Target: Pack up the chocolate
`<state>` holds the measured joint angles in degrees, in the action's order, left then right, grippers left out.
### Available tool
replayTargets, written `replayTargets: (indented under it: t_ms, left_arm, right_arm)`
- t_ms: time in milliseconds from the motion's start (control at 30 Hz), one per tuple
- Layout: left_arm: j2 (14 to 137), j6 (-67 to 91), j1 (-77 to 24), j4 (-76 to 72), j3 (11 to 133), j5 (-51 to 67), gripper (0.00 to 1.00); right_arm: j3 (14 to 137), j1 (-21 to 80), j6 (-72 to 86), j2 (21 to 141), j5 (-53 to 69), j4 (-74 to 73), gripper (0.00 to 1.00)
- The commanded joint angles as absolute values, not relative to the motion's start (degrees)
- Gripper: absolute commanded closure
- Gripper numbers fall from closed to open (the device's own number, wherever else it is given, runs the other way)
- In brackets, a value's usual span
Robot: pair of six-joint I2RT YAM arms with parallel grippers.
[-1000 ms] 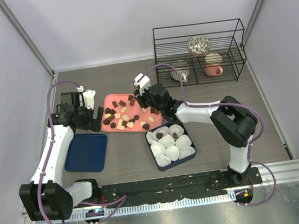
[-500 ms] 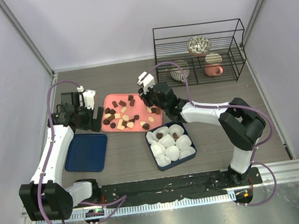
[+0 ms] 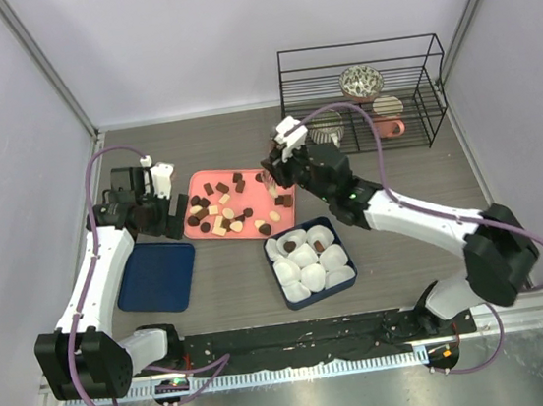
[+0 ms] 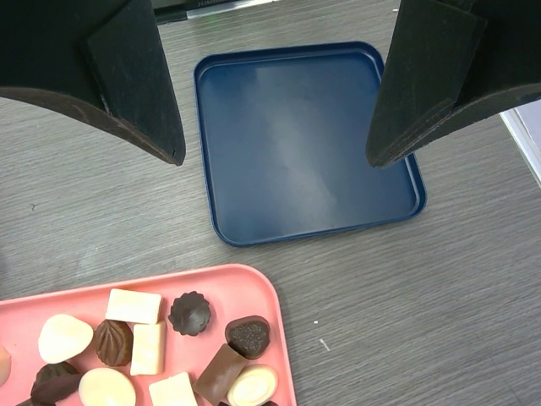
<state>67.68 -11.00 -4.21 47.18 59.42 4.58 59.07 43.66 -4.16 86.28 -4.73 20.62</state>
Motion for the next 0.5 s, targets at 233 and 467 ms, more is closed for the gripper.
replayTargets:
  t_ms: [233,467]
  left_arm:
    - [67.85,-10.46,-3.96,49.30,62.66,6.68,0.07]
    - [67.85,-9.23,-3.96,50.63,63.20,9.05,0.10]
  right_arm:
    - [44.13,47.90,5.80,64.08,-4.22,19.07,0.98]
    - [40.00,51.85,6.76,61.17,-6.86,18.54,0.98]
